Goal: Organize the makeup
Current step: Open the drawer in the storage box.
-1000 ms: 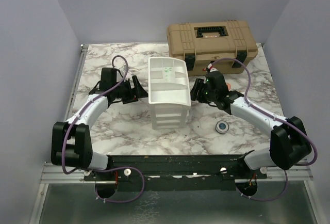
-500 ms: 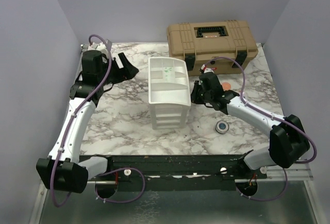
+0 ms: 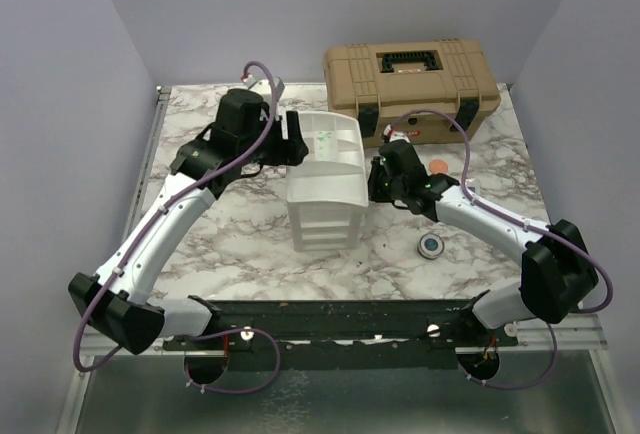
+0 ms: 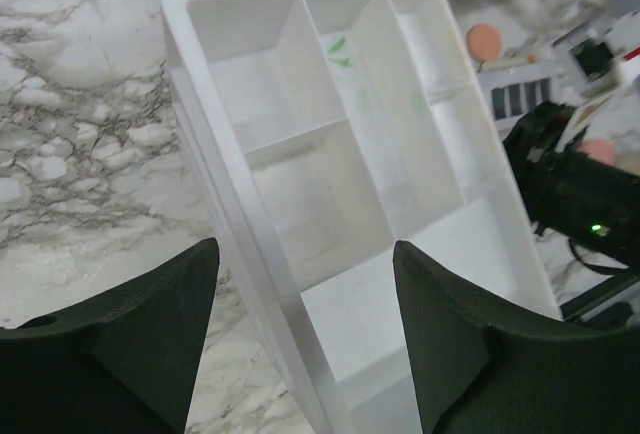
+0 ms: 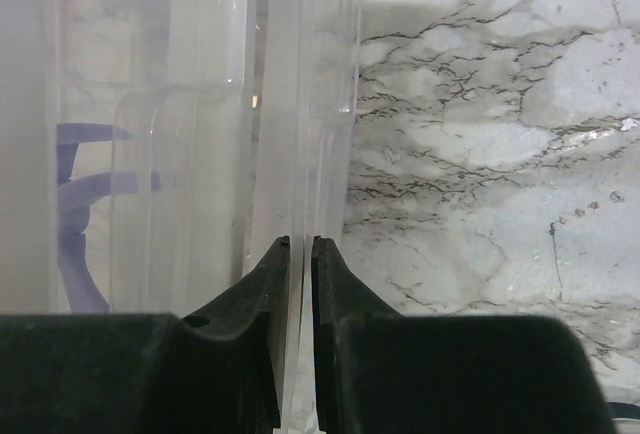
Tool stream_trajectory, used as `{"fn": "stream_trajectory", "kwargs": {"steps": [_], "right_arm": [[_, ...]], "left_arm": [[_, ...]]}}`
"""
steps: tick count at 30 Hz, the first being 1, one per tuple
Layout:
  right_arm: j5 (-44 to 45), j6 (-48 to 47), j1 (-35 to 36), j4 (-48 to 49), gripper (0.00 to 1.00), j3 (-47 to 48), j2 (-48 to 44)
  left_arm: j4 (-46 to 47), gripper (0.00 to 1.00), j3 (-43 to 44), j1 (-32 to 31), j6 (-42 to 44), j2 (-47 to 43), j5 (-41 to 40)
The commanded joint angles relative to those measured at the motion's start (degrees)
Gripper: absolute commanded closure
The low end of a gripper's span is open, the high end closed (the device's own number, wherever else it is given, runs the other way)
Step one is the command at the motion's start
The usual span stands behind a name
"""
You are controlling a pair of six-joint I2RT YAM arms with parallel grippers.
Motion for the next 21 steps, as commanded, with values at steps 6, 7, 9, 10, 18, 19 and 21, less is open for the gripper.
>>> {"fn": "stream_trajectory", "kwargs": {"steps": [6,7,9,10,18,19,21], "right_arm": [[-0.02,1.41,3.69,-2.45,0.87,2.83,1.58],[0.87,1.53,3.69,-2.88,0.88,2.91,1.37],[1.83,1.53,3.82,-3.24,0.93,2.83,0.86],[1.94,1.50,3.83,-3.25,0.93,2.77,0.67],[2.00,4.33,6.64,-2.28,0.96,4.35,2.77],[3.81,4.91,7.06,-3.53,0.99,4.95,3.21],[7.59,6.86,7.34,-5.61,0.99,4.91,3.07]], "left_arm": [[-11.20,0.59,1.05,-4.43,5.70,4.72,-17.28],[-11.34,0.64,1.06,-4.42,5.99,4.42,-18.40],[-11.37,0.75,0.84,-4.49,6.82,3.70,-20.41],[-11.42,0.78,0.80,-4.42,7.43,3.43,-21.13],[-11.59,0.88,-0.18,-4.40,10.23,3.66,-23.62],[-11.86,0.89,0.01,-4.35,10.42,3.87,-24.93],[-12.53,0.91,0.62,-4.35,9.81,3.87,-27.03]]}}
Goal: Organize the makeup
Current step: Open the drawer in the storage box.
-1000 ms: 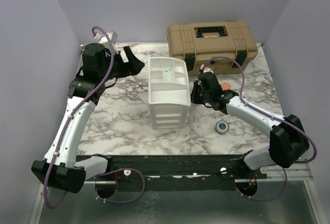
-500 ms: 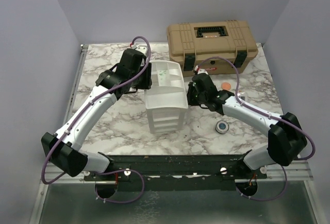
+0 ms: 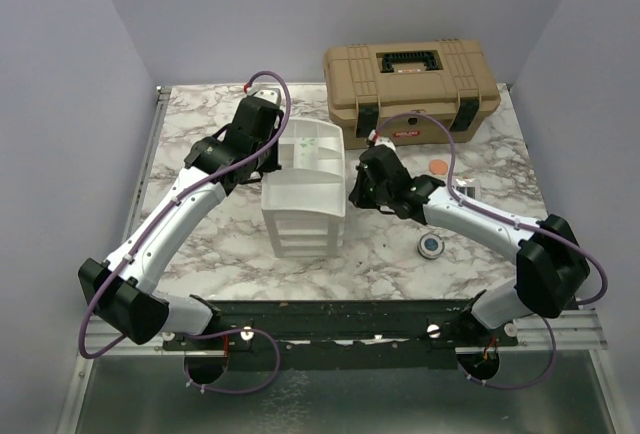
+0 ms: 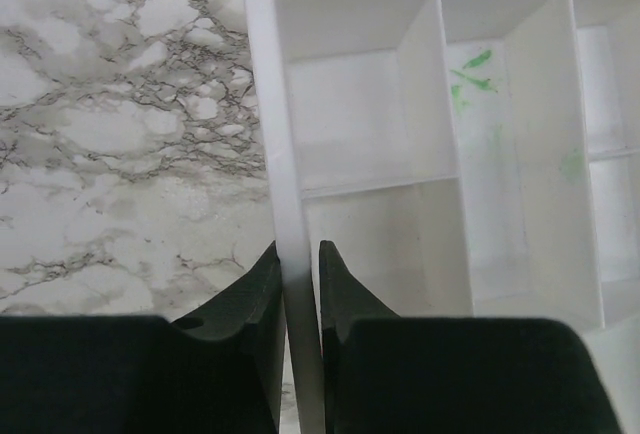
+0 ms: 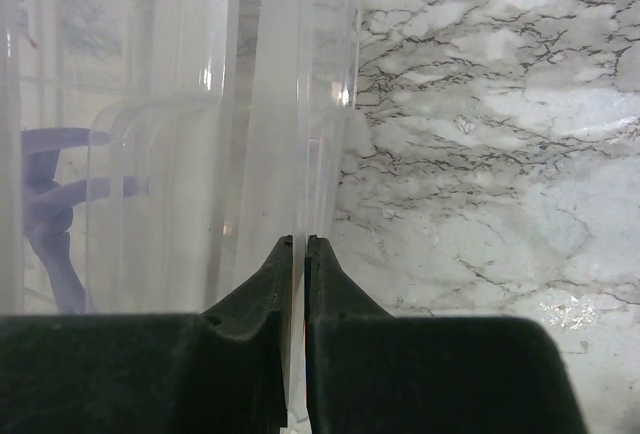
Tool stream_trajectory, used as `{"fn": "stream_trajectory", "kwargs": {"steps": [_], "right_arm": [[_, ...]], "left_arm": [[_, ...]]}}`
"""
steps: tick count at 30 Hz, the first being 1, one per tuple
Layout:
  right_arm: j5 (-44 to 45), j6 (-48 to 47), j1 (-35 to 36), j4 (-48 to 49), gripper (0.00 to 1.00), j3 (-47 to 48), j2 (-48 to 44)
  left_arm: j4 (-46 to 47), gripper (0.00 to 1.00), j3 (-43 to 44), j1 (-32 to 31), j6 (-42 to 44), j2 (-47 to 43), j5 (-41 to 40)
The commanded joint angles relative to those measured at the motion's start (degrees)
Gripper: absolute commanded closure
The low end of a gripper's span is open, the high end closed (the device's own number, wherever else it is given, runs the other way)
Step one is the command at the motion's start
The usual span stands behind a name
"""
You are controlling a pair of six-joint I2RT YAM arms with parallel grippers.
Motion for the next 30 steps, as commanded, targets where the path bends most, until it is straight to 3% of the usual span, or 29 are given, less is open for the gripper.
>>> {"fn": "stream_trajectory", "kwargs": {"steps": [1,9,15,23,30], "right_arm": [[7.27,3.03,0.98,-3.53,0.99,1.26,0.21],[12.14,5.38,0.94,-0.77,0.99,-6.34,-9.20],[10.21,4.22,1.00,-2.24,0.99,-4.74,-7.50],[15.48,2.14,1.00,-4.01,0.97,-4.80,-8.86],[10.49,2.13,0.99,-2.05,0.96,-5.18,-7.97]], "left_arm": [[-3.21,0.92,0.61,-0.02,5.39,-1.16,-6.73],[-1.96,0.92,-0.06,-0.02,6.00,-1.62,-5.55],[-0.14,0.91,-0.51,-0.03,6.51,-2.32,-3.09],[0.31,0.91,-1.03,-0.02,6.97,-3.49,-3.06],[2.43,0.90,-1.68,-0.02,5.89,-4.05,0.03]]}}
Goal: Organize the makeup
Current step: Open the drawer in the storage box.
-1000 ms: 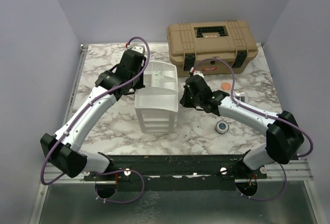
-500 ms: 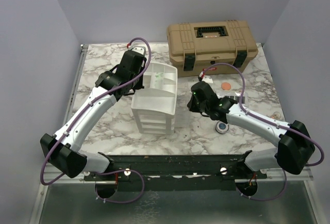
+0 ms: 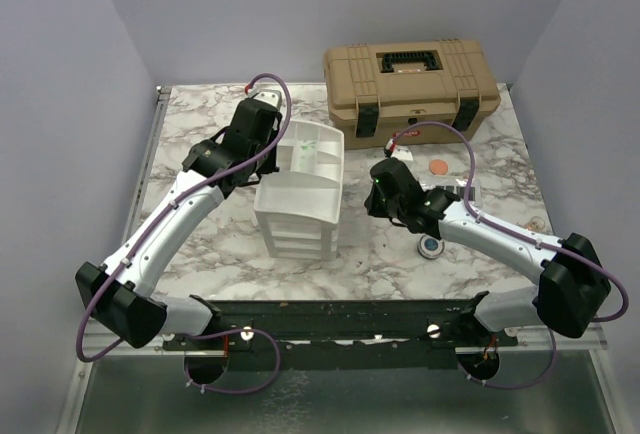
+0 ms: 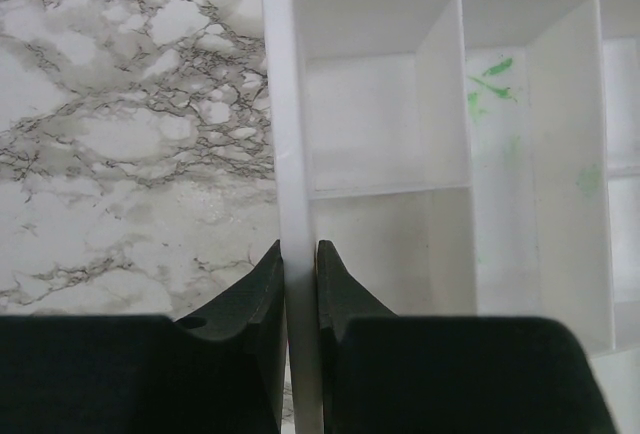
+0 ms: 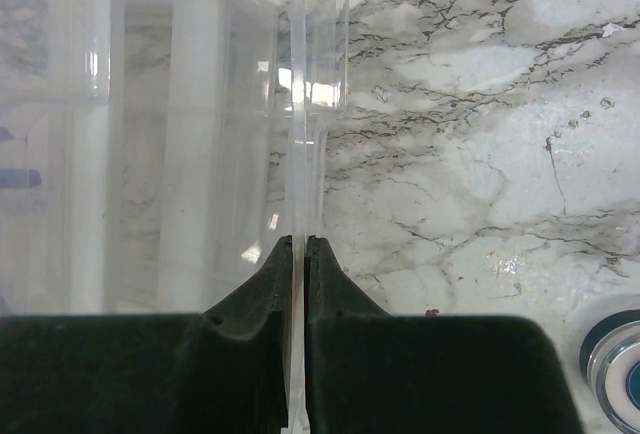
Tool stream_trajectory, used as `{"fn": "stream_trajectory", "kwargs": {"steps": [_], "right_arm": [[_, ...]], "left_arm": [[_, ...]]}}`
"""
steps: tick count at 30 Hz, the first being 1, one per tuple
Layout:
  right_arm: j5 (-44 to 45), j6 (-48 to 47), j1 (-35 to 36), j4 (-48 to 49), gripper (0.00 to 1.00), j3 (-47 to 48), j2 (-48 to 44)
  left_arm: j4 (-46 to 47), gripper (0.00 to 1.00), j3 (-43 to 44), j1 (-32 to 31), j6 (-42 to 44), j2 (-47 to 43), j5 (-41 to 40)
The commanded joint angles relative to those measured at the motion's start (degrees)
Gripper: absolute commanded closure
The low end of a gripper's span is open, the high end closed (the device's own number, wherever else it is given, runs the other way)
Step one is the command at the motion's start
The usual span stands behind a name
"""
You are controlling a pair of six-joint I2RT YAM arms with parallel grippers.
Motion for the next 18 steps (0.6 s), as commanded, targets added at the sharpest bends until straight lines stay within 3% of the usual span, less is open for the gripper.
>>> {"fn": "stream_trajectory", "kwargs": {"steps": [1,7,11,16,18], "right_arm": [[0.26,-1.39,-0.14,0.74,0.96,0.56,-0.28],[2.45,-0.04,-0.49,-0.79,0.94,0.56,-1.13],[-3.23,2.45,-0.92,3.27,0.94,-1.69,-1.64],[-2.74,1.88,-1.24,1.04,0.92,-0.47,-0.06],[-2.58,1.34,-1.44,0.50,0.86,-0.18,-0.59]], "left_arm": [[3.10,0.90,-1.13,0.18,2.86,-3.20,2.60],[3.30,0.90,-1.52,0.18,2.38,-2.90,2.31],[3.30,0.90,-1.47,0.18,1.91,-2.30,2.23],[3.30,0.90,-2.53,0.18,1.57,-2.30,2.04],[3.30,0.90,-2.66,0.13,1.23,-2.16,2.15]]}}
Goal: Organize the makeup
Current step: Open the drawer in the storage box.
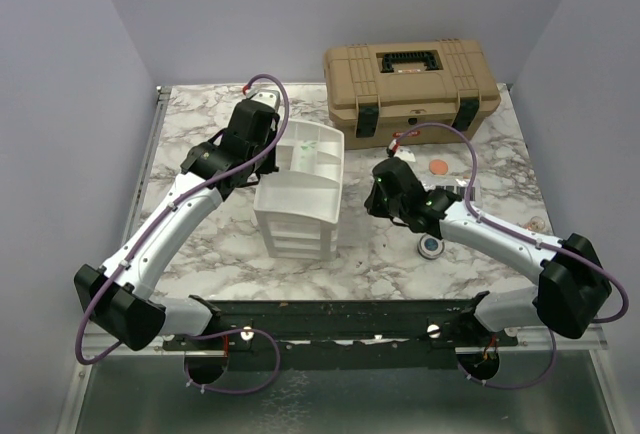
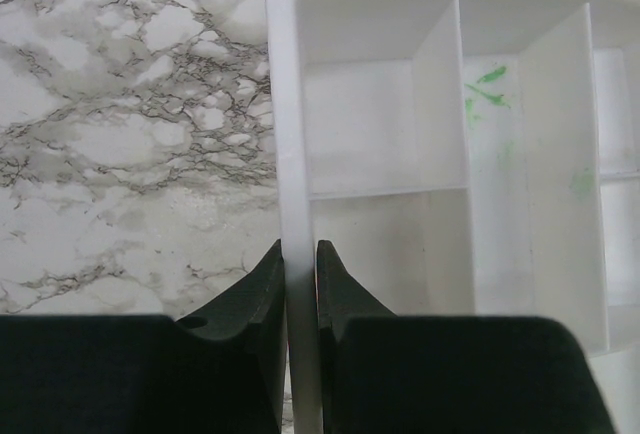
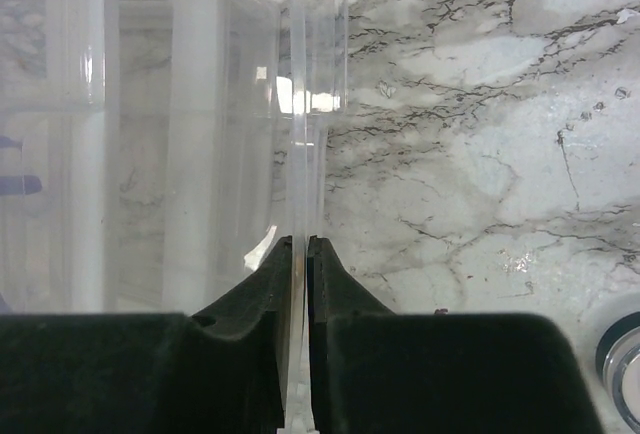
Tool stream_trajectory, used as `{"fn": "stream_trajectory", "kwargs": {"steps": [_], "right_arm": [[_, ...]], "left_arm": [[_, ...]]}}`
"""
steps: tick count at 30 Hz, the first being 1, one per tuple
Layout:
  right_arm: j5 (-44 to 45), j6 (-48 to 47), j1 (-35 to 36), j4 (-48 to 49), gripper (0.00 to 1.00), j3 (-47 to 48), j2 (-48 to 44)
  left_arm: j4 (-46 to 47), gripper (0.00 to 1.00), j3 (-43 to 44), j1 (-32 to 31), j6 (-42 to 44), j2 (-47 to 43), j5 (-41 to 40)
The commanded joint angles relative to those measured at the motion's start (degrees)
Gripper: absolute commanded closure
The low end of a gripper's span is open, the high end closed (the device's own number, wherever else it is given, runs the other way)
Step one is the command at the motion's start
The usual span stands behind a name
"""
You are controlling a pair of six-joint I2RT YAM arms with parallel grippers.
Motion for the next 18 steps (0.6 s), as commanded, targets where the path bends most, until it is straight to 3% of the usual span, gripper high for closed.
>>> {"fn": "stream_trajectory", "kwargs": {"steps": [1,6,9,14,18], "right_arm": [[-0.56,-0.61,-0.52,-0.77,0.75,0.83,-0.84],[-1.62,-1.68,-0.55,-1.88,0.47,1.73,-3.11],[-2.22,-2.23,-0.56,-3.43,0.34,3.13,-4.55],[-0.20,-4.08,-0.55,-8.12,0.26,5.84,-8.58],[8.84,-5.91,-0.99,-13.03,0.16,7.44,-12.74]], "left_arm": [[0.97,0.90,-0.92,-0.07,1.28,-1.20,0.98],[1.15,0.89,-0.65,-0.06,1.10,-0.98,1.38],[1.42,0.81,-0.43,0.02,0.77,-0.90,0.97],[1.43,0.57,0.03,0.02,0.30,-1.08,0.40],[1.81,0.32,0.59,0.02,-0.16,-2.15,0.36]]}}
